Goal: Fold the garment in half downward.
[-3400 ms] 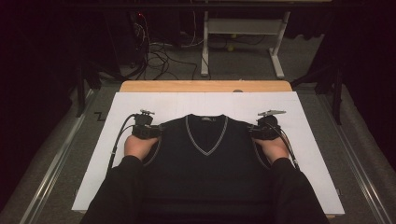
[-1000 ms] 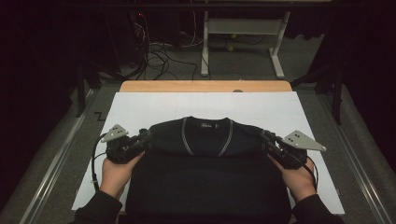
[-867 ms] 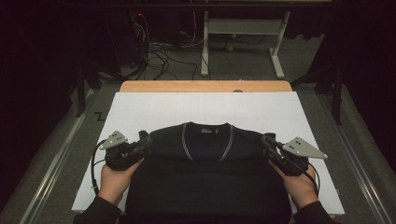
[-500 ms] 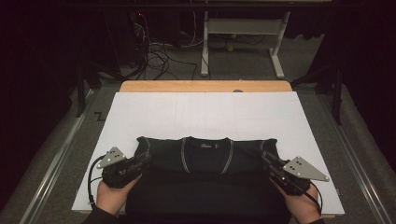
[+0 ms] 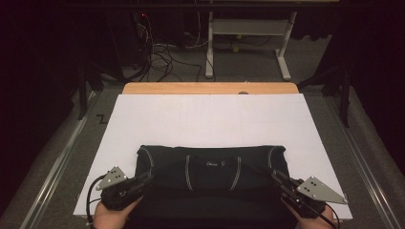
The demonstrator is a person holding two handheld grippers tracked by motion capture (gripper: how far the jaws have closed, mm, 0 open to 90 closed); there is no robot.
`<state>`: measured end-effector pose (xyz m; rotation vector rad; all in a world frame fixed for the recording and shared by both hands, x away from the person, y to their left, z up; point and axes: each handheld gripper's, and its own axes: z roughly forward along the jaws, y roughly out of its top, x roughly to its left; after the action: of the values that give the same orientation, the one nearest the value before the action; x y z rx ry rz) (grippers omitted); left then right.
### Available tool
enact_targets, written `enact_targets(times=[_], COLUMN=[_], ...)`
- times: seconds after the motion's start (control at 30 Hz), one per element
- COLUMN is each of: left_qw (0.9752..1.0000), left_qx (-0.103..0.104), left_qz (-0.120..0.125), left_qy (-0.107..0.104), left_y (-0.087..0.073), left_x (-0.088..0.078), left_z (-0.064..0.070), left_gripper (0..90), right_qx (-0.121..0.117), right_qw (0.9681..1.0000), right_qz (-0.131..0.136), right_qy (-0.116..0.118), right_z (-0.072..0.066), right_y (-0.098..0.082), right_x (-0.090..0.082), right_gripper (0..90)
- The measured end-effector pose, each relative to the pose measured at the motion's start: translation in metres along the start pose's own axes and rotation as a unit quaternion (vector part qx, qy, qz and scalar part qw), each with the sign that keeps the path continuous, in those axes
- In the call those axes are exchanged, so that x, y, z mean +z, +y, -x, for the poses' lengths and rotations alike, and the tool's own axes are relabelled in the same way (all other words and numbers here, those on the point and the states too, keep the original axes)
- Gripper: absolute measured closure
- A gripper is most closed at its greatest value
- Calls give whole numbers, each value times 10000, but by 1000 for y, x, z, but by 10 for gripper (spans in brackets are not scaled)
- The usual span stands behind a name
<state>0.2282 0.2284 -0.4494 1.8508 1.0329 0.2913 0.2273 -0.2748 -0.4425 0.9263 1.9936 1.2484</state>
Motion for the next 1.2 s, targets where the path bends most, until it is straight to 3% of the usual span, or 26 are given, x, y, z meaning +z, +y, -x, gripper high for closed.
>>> enact_targets(times=[0.43,0.57,0.73,0.8,0.87,0.97,1.1,1.2], left_qw=[9998,9994,9969,9966,9968,9974,9973,9949], left_qx=[42,-70,-139,-169,-251,-322,-267,-137], left_qz=[-95,-329,-780,-801,-758,-607,-376,-303], left_qy=[-144,-98,-27,30,84,236,575,948], left_y=[-18,-21,-27,-27,-26,-26,-23,-17], left_x=[-18,-12,4,8,8,5,0,3], left_z=[19,12,3,0,-4,-7,-12,-19], left_gripper=[720,719,699,651,564,417,291,187], right_qx=[160,149,195,235,350,539,761,915], right_qw=[9998,9995,9979,9967,9957,9965,9960,9948], right_qz=[-82,-244,-590,-761,-839,-630,-455,-394], right_qy=[55,118,163,167,164,92,-71,-223], right_z=[-9,-11,-10,-9,-7,-3,4,13], right_y=[-12,-15,-19,-22,-24,-24,-23,-24], right_x=[-24,-23,-15,-12,-10,-12,-13,-8], right_gripper=[785,783,772,730,634,483,400,365])
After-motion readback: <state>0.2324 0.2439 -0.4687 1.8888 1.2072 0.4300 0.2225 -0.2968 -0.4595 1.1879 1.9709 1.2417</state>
